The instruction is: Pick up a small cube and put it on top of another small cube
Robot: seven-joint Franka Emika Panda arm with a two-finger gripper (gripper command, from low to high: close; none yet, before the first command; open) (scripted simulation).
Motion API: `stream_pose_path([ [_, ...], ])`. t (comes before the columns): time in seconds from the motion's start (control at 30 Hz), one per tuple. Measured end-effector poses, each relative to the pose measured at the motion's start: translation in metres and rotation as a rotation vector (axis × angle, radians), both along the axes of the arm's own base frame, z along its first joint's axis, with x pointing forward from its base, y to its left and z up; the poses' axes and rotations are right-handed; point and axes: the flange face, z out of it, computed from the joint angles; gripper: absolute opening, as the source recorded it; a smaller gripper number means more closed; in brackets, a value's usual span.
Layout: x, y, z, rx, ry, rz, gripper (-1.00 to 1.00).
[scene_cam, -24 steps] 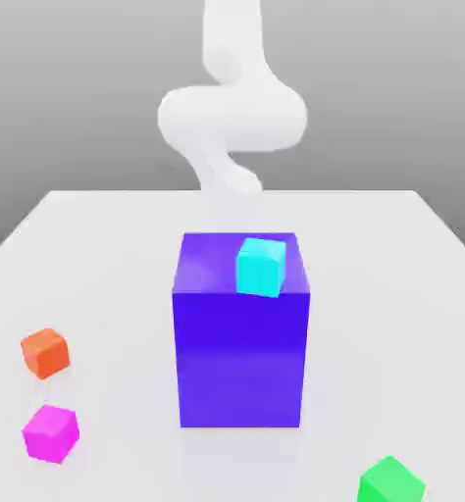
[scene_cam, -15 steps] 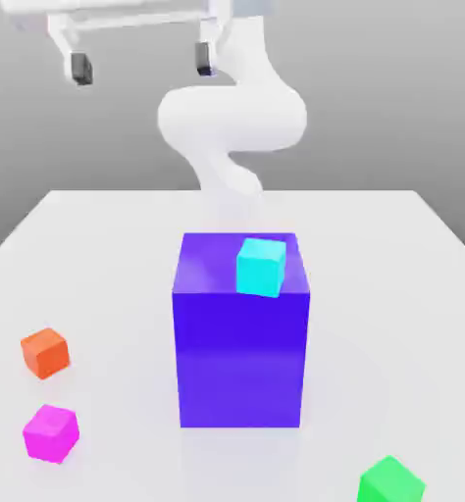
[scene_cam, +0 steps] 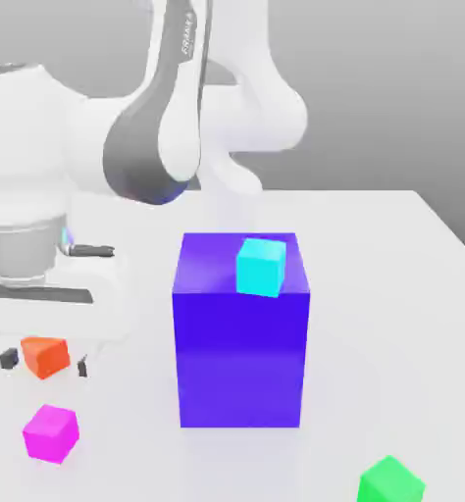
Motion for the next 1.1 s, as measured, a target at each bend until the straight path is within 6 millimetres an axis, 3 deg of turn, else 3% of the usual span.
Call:
stream_pose_path([
  [0.1,-0.022,-0.018,-0.045,-0.016,0.072,-0.022,0.0],
  [0.23,-0.026,-0.022,-0.098,-0.021,0.086,-0.025,0.0],
  [0.27,-0.027,-0.022,-0.108,-0.021,0.088,-0.026,-1.0],
  [0.5,-0.027,-0.022,-0.109,-0.02,0.089,-0.026,-1.0],
  [0.63,-0.027,-0.022,-0.066,-0.02,0.088,-0.026,-1.0],
  [0.67,-0.021,-0.014,-0.056,-0.019,0.088,0.005,-1.0],
  [0.77,0.021,0.056,-0.043,-0.019,0.087,0.252,-1.0],
  [0.87,0.048,0.13,-0.033,-0.024,0.084,0.491,-1.0],
  [0.97,0.062,0.205,-0.024,-0.034,0.08,0.717,-1.0],
  [1.1,0.064,0.304,-0.02,-0.052,0.073,1.01,-1.0],
])
